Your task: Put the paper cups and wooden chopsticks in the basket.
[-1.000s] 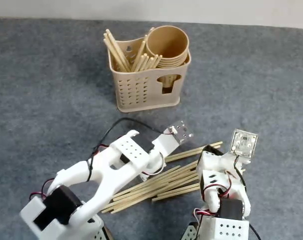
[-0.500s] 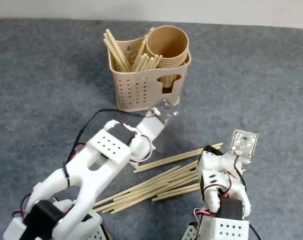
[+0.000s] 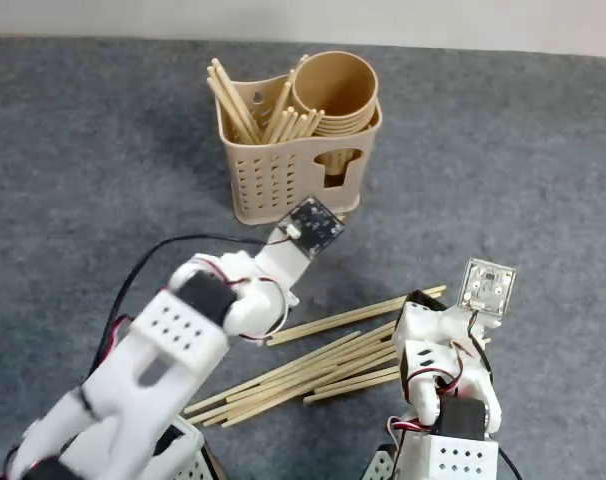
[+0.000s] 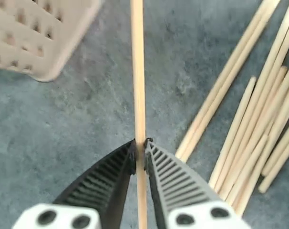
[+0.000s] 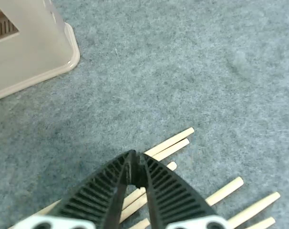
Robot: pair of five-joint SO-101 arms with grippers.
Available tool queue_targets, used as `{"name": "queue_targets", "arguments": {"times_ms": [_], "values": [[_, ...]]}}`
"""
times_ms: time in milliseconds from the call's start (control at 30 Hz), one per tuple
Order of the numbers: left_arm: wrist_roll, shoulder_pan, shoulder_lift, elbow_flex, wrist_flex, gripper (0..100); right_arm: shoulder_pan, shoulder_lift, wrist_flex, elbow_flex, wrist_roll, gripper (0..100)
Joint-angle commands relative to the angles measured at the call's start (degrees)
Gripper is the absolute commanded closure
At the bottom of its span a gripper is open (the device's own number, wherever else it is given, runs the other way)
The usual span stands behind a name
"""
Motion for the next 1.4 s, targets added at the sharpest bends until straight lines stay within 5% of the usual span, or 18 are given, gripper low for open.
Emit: {"name": "queue_targets", "arguments": {"times_ms": [0,367,667,967,1367], "values": [[0.53,-1.19,-7.87,-0.22,-1.05,99,0.57,-1.01,-1.27,7.87,0.44,99.3],[0.26,-1.36,-19.12,-0.84,-11.96,99,0.57,-1.01,-1.27,7.87,0.44,99.3],[0.53,-11.91,-20.88,-0.66,-33.58,99,0.57,-1.01,-1.27,7.87,0.44,99.3],[0.53,-12.79,-20.70,-0.75,-48.35,99,0.57,-1.01,-1.27,7.87,0.44,99.3],[0.53,-12.79,-15.43,-7.16,-54.86,99,0.57,-1.01,-1.27,7.87,0.53,99.3]]}}
